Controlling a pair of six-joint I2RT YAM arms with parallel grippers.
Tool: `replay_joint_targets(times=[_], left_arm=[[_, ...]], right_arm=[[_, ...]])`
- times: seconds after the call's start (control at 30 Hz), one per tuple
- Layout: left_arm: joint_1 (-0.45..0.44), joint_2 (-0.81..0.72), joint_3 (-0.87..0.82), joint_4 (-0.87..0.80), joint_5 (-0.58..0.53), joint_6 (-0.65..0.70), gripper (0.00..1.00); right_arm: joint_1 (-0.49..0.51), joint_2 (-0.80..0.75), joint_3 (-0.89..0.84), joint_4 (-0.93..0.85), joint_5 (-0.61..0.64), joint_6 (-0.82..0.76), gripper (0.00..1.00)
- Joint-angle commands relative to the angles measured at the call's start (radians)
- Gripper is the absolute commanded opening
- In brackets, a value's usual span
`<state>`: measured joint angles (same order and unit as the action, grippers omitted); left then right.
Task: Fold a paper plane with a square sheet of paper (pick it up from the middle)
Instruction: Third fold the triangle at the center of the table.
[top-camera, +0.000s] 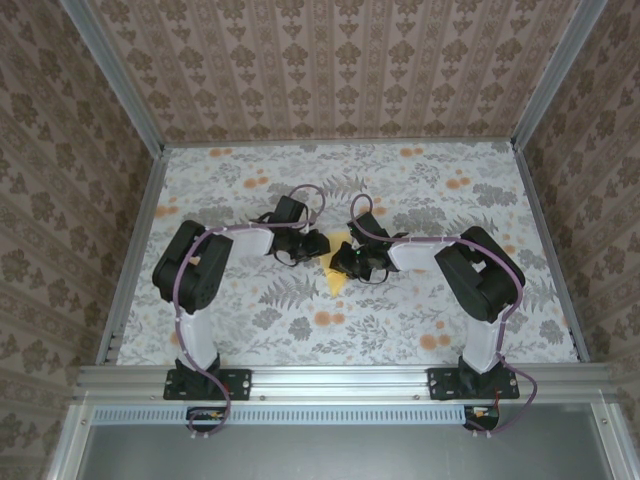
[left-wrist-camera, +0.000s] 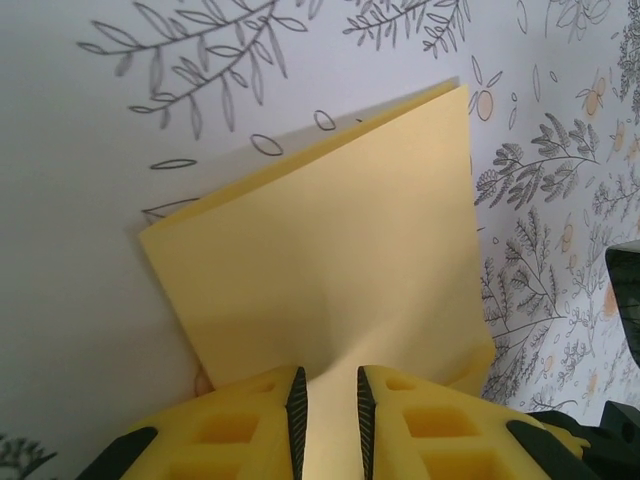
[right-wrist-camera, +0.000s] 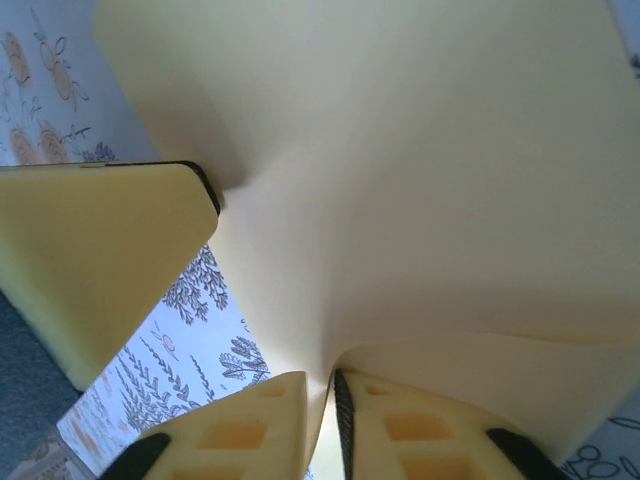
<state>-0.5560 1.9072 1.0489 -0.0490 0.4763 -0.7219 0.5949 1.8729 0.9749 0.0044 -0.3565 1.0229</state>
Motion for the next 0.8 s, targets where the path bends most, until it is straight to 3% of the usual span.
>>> replay_joint_targets(times=[0.0,0.13,0.47,0.63,0.77], left_arm=[[0.036,-0.055,-0.007,-0.060,-0.014,0.021,0.26],[0.060,-0.097,-0.035,-0.063,-0.016,0.022,0.27],[0.069,-0.166,-0.090,-0.051,0.013,0.022,0.28],[0.053,-0.175,-0.101,-0.045,0.028,0.019,0.27],[0.044,-0.178,-0.114,-0.032,0.031,0.006,0.26]], right_arm=[[0.002,0.018,-0.012,-0.079,0.037,-0.007,0.24],[0.001,0.019,-0.010,-0.082,0.037,-0.008,0.32],[0.001,0.020,-0.014,-0.084,0.041,-0.004,0.41],[0.000,0.018,-0.021,-0.085,0.047,-0.003,0.39],[-0.001,0.016,-0.030,-0.080,0.043,0.001,0.30]])
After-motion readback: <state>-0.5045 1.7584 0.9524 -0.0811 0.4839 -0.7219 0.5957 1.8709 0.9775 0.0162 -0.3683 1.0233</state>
